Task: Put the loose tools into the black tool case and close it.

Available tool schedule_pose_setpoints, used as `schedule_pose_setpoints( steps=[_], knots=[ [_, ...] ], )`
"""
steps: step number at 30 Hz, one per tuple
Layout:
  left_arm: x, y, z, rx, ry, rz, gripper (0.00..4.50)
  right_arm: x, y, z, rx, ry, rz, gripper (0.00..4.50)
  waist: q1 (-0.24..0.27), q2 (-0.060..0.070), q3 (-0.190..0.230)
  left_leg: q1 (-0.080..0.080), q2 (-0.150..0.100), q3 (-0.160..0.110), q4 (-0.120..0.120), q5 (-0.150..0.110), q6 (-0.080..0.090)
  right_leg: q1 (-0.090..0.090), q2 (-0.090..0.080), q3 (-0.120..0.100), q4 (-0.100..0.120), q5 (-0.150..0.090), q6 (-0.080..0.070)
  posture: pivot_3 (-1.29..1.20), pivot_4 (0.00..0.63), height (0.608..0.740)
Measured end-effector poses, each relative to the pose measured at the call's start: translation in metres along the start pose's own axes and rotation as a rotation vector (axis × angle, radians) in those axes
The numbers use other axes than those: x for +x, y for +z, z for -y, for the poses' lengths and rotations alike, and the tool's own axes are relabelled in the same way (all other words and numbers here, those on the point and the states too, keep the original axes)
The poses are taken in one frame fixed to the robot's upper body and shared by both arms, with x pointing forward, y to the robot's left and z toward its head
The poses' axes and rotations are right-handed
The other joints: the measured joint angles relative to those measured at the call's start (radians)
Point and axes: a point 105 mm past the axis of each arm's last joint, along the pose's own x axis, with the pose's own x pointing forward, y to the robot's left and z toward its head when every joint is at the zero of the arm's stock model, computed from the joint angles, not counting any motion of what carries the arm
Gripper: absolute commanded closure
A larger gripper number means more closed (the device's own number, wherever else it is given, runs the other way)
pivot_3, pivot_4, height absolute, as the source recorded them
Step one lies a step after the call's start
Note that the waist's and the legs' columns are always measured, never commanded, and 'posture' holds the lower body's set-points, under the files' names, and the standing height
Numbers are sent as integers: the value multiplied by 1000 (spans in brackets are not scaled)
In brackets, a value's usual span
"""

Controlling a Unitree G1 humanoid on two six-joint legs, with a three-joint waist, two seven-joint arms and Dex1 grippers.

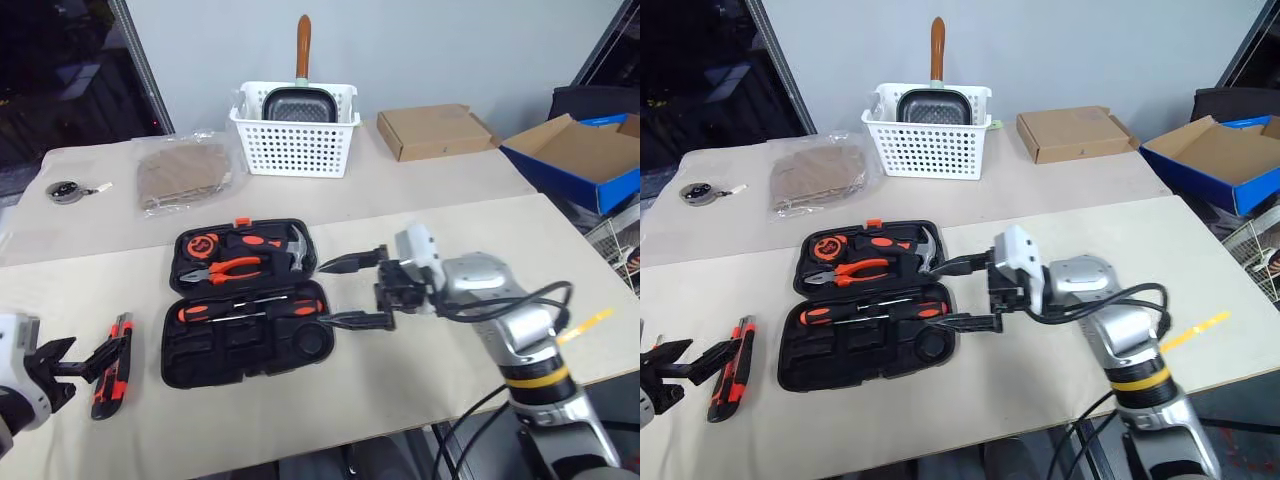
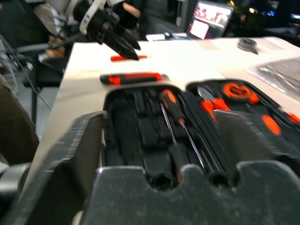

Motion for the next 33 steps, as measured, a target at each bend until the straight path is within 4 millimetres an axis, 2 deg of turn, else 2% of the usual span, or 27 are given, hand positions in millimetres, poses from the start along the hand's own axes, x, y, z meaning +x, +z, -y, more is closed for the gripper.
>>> schedule_pose_setpoints(
  steps=[4,9,12,15,18,22,27,30,33],
  knots=[
    [1,-2,-27,-38,83,-30,0,-3,5,-4,-17,17,-1,57,1,1,1,1,0,-1,0,0,0,-1,1,0,2,-1,-1,0,150,740],
    [-13,-2,-91,-28,209,-109,0,-1,14,-12,-37,41,29,57,3,2,2,0,0,-1,0,1,-1,-1,1,-1,1,-1,-2,0,150,740],
    [-14,-3,-107,-15,203,-136,0,0,13,-12,-32,37,34,57,4,2,2,-1,0,0,0,1,-1,-2,-1,-1,0,-1,-2,0,150,740],
    [-5,-5,-118,-22,175,-175,0,2,13,-11,-35,32,39,57,13,2,2,-2,0,0,-1,1,-1,-2,-1,-3,0,-1,-1,0,150,740],
    [2,-17,-116,-35,123,-244,764,2,13,-11,-41,27,42,0,19,2,2,-2,0,0,-1,1,-2,-3,-1,-2,0,-1,-2,0,150,740],
    [9,-36,-115,-45,97,-327,2199,3,13,-11,-42,27,37,0,22,2,2,-2,1,0,-3,0,-2,-4,-1,-3,1,1,-5,0,150,740],
    [8,-40,-116,-46,99,-305,4013,3,12,-11,-43,25,35,0,28,2,2,-2,1,1,-4,0,-2,-4,-2,-2,1,3,-9,0,150,740],
    [9,-31,-105,-32,45,-199,4110,2,12,-11,-40,18,31,0,30,1,2,-2,1,1,-4,0,-2,-4,-2,-3,1,3,-9,0,150,740],
    [6,0,-80,34,-74,-69,4110,2,9,-11,-33,8,31,0,38,-3,1,-2,1,-1,-3,1,-3,-3,-2,-5,1,3,-9,0,150,740]
  ],
)
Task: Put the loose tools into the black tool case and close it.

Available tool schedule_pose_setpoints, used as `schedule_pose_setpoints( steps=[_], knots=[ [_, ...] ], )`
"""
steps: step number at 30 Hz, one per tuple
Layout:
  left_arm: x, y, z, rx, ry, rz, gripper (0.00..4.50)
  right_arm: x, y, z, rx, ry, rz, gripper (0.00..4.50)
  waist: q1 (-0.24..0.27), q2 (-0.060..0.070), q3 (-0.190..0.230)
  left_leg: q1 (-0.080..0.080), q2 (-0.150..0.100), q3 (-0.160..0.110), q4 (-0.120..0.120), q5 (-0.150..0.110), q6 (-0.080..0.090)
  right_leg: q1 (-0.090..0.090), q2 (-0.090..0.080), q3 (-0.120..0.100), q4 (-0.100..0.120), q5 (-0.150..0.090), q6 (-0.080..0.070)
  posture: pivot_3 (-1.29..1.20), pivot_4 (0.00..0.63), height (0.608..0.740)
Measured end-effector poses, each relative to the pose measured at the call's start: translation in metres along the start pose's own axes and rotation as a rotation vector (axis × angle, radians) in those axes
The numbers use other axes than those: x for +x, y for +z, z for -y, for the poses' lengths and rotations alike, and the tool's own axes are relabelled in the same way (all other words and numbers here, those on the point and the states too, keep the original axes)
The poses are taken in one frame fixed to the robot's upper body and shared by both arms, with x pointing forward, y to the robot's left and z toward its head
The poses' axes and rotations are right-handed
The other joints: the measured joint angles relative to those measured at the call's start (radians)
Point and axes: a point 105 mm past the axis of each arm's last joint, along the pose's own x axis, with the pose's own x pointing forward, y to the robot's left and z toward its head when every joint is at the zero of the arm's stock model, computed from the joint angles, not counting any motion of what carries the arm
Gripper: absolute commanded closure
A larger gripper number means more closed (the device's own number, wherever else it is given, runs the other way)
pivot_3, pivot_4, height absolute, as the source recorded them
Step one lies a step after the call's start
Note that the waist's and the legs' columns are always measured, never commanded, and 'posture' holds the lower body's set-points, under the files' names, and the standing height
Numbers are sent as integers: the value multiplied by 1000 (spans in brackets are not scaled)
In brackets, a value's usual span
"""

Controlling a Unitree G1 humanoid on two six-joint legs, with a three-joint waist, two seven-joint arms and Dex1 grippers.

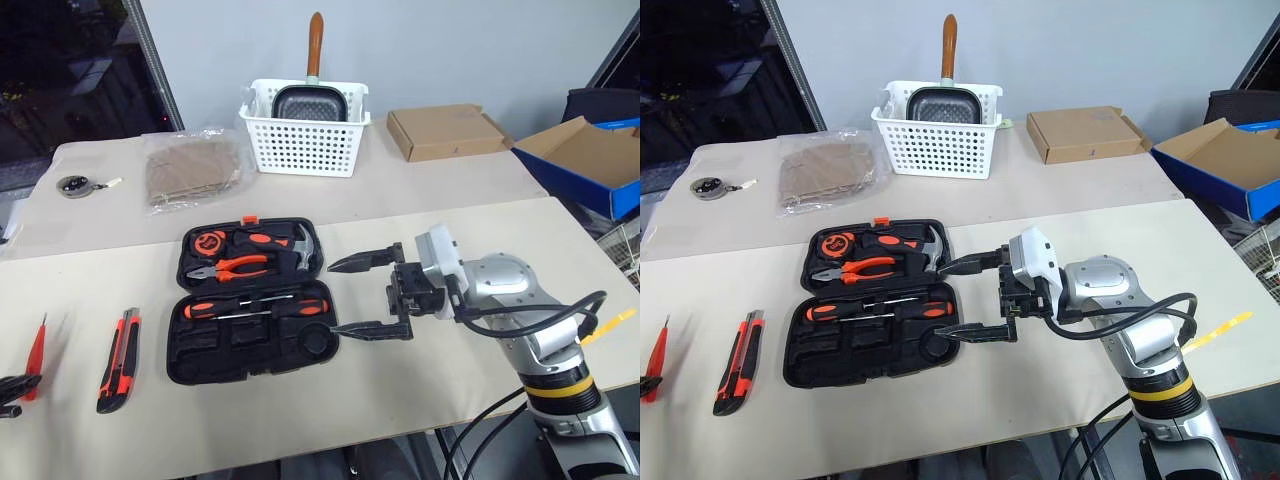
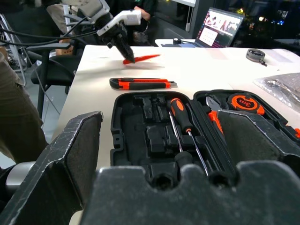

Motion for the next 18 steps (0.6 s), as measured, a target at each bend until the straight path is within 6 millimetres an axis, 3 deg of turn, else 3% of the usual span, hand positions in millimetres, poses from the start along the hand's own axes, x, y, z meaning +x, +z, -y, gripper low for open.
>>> schedule_pose_setpoints(
  steps=[3,6,8,12,18],
  knots=[
    [-8,41,60,240,-254,51,4110,-2,-4,-1,13,-16,-1,0,11,-1,0,1,-1,1,1,0,-1,2,-1,0,-2,0,0,0,150,740],
    [-5,55,119,487,-492,-16,4110,-9,-12,-3,42,-47,-16,0,17,5,2,2,-3,2,1,1,-1,4,-3,2,-2,-5,10,0,150,740],
    [5,60,147,622,-599,-56,4110,-17,-16,-4,51,-82,-41,0,19,7,3,2,-4,1,1,1,-1,4,-2,2,0,-5,10,0,150,740],
    [29,69,185,827,-720,-78,4110,-38,-25,-6,40,-159,-114,0,14,8,3,2,-3,1,1,1,-1,4,0,4,0,-5,10,0,150,740],
    [63,57,197,1000,-796,-219,4110,-62,-28,-16,29,-245,-192,0,-9,8,4,-1,-3,3,1,0,1,4,2,7,0,-6,11,0,150,740]
  ],
)
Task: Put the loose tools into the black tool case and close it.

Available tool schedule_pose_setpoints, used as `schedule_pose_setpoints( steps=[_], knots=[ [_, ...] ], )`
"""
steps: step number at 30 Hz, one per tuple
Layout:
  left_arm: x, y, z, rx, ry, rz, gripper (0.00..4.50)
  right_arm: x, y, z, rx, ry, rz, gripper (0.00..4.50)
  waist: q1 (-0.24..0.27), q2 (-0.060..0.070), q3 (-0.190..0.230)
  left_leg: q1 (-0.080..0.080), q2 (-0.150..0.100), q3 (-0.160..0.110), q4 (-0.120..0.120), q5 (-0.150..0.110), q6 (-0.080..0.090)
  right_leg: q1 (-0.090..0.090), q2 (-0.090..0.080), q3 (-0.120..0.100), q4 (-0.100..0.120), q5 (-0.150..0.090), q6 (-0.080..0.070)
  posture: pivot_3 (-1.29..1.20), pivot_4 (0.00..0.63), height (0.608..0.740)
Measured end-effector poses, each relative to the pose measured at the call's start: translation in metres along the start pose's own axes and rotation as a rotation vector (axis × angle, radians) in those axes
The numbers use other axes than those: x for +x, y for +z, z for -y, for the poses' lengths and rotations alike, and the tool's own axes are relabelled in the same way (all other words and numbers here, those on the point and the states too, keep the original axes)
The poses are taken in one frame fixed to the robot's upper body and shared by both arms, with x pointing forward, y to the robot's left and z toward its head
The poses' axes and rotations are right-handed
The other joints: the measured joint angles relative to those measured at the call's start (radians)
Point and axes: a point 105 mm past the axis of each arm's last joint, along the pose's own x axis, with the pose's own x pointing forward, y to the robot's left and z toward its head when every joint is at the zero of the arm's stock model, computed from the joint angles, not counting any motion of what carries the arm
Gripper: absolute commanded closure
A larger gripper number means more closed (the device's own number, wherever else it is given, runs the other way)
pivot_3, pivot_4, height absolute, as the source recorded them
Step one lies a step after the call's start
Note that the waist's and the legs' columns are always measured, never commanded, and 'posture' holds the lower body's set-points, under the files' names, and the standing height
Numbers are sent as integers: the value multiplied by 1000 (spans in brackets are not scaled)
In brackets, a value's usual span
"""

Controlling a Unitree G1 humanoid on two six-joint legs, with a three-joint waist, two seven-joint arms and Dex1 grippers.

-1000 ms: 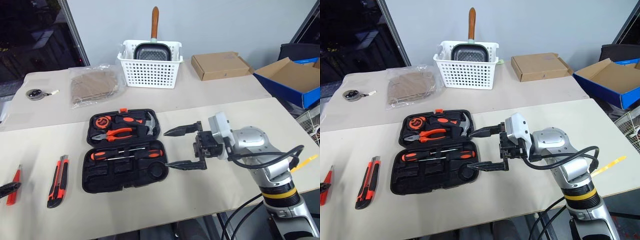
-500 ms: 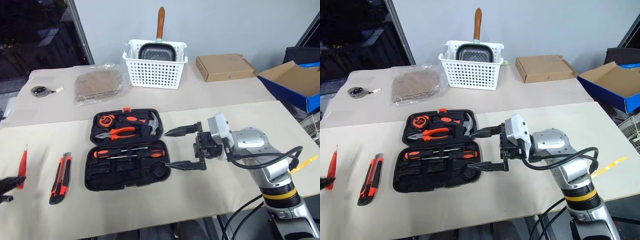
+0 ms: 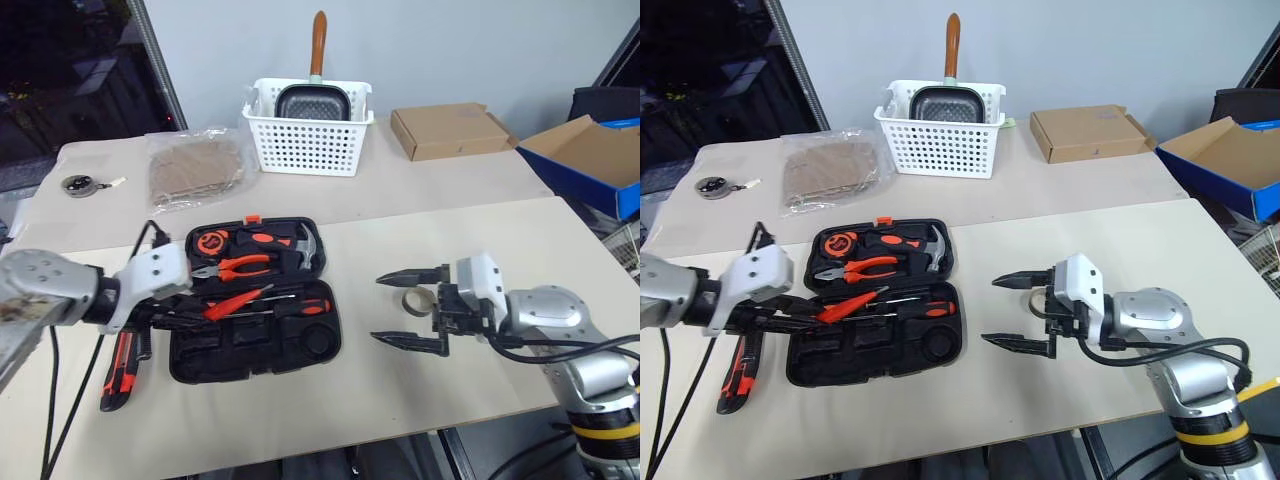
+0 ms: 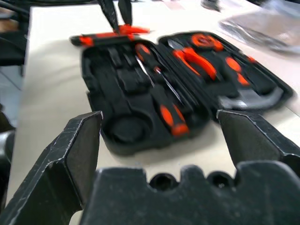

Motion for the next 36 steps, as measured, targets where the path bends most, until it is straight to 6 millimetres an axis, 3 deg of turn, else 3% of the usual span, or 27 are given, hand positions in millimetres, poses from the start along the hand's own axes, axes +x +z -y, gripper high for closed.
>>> schedule_pose_setpoints(
  steps=[5,14,36],
  knots=[
    [11,-20,-2,-5,-64,-105,4110,-3,7,-6,-27,-16,6,0,-1,0,0,0,0,0,2,0,0,0,1,0,1,0,0,0,150,740],
    [5,-37,-10,16,-51,-189,4110,-4,6,-9,-14,-33,-7,0,0,0,0,2,0,0,4,0,0,3,1,1,3,0,1,0,150,740],
    [12,-32,-14,7,-24,-211,4110,-3,8,-8,-22,-30,-3,0,5,3,-2,3,-1,0,5,0,0,4,1,2,5,0,1,0,150,740]
  ],
)
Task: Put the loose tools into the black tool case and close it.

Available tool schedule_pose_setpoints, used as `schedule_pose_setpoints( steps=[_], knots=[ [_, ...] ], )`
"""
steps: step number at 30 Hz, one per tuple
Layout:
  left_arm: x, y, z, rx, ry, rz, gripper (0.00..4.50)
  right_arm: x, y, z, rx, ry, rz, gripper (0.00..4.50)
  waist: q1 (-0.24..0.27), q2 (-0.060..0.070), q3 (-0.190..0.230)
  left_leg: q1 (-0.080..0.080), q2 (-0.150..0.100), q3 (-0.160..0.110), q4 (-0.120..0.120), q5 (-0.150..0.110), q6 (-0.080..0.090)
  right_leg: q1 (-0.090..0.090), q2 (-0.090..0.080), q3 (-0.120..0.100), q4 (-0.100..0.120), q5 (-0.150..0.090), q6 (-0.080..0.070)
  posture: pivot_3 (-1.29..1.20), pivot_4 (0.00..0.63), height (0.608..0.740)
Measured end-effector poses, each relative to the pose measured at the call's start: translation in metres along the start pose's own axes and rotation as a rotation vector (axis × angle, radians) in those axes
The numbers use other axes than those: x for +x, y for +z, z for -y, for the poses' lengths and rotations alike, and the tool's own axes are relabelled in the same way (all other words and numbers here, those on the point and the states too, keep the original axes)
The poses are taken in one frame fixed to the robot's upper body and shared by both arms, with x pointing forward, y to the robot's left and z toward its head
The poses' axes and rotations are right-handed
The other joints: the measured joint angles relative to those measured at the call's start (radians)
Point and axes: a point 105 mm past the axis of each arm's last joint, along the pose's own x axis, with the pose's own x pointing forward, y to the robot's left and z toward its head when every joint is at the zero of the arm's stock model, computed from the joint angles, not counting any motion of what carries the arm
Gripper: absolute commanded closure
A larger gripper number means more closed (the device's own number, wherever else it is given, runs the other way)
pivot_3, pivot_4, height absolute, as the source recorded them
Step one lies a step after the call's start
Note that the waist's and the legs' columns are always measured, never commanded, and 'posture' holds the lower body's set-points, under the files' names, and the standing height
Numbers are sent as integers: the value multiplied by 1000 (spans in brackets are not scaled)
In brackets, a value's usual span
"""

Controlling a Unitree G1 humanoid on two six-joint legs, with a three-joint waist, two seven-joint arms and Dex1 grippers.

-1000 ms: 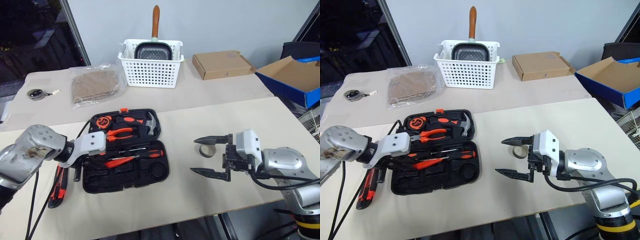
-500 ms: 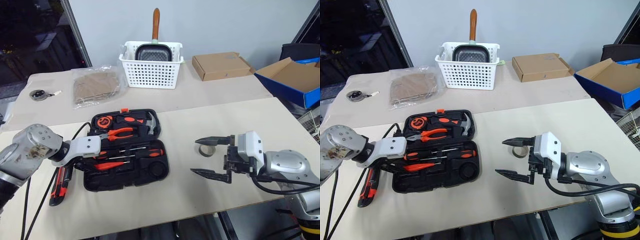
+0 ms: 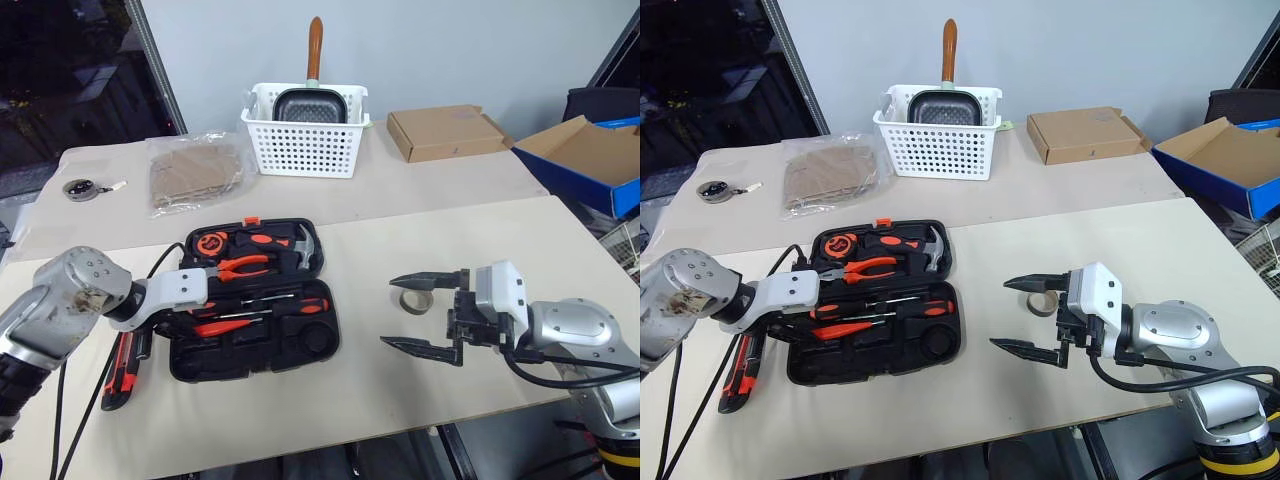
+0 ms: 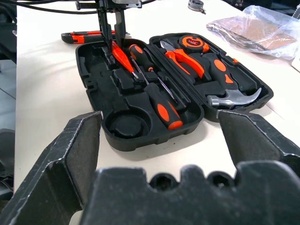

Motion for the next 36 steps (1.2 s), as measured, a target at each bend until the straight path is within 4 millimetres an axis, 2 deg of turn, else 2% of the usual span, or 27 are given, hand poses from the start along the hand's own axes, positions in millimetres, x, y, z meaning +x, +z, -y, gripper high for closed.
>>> schedule_pose_setpoints(
  steps=[13,21,22,24,28,30,33,36],
  knots=[
    [9,15,-3,66,-8,1,4110,1,6,-5,-2,36,16,0,18,2,-1,0,0,0,1,0,0,1,0,0,0,0,0,0,150,740],
    [11,12,-2,52,-9,-15,4110,0,6,-7,-7,41,11,0,9,1,-1,0,0,0,1,0,0,0,0,0,0,0,0,0,150,740],
    [11,12,-2,51,-9,-16,3310,0,6,-7,-7,41,11,0,8,1,-1,0,0,0,1,0,0,0,0,0,0,0,0,0,150,740],
    [11,12,-1,47,-8,-16,2896,0,6,-7,-7,41,11,0,6,1,-1,0,0,0,1,0,0,0,0,1,0,0,0,0,150,740],
    [10,14,1,30,-12,-8,1721,0,6,-7,-6,43,11,0,3,1,-1,0,0,0,1,0,0,0,0,1,0,0,1,0,150,740],
    [11,15,5,16,-18,16,1721,1,6,-7,-7,45,11,0,4,1,-1,0,0,-1,2,0,0,0,0,0,0,0,1,0,150,740],
    [-2,23,7,-29,6,106,1721,0,6,-7,-7,49,9,0,4,-2,0,0,0,-2,3,0,0,-1,0,-1,1,0,0,0,150,740],
    [-23,36,2,-82,81,234,2456,0,6,-7,-7,53,7,0,5,-1,0,0,0,-2,3,0,0,-1,0,-1,0,0,1,0,150,740]
  ],
)
